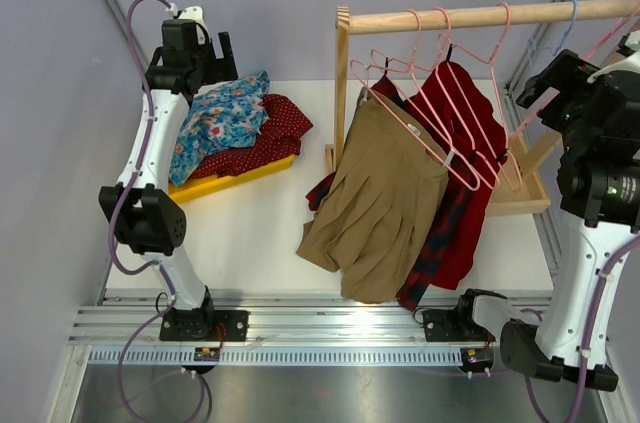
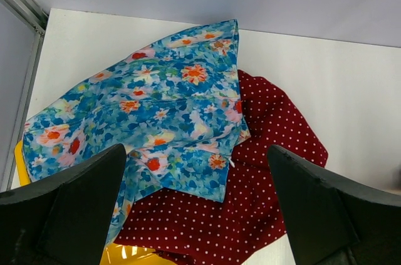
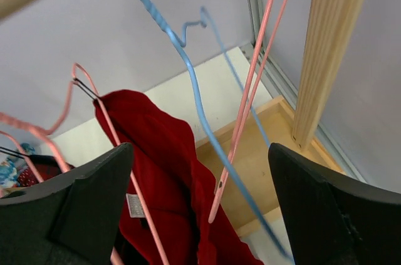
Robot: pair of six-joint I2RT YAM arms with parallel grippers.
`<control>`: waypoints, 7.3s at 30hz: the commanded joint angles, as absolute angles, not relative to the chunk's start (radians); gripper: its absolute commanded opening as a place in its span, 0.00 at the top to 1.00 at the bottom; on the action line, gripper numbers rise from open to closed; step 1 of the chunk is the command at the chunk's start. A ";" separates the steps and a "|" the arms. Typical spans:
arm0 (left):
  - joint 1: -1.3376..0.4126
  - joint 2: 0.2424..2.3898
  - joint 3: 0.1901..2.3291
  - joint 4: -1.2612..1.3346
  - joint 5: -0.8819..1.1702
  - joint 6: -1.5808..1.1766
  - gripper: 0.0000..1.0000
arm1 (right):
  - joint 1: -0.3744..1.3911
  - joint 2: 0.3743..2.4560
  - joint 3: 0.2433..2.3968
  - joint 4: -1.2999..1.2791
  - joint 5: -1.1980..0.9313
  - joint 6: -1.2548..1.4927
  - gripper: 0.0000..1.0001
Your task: Remove the skirt from the hanger
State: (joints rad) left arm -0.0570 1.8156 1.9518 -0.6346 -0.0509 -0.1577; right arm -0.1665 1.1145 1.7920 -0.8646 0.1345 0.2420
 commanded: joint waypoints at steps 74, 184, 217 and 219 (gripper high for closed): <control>-1.581 1.440 1.741 -0.276 -0.150 -0.055 0.01 | -0.161 0.693 1.954 -1.032 -0.265 0.492 1.00; -1.629 1.657 1.736 -0.158 -0.556 0.086 1.00 | -0.153 0.601 1.979 -1.517 -0.170 0.563 1.00; -1.357 0.833 1.404 0.178 -1.209 0.816 1.00 | -0.092 0.632 2.363 -1.639 -0.799 0.556 1.00; -1.293 0.868 1.425 0.109 -1.140 0.790 1.00 | -0.059 0.608 2.321 -1.638 -0.653 0.579 1.00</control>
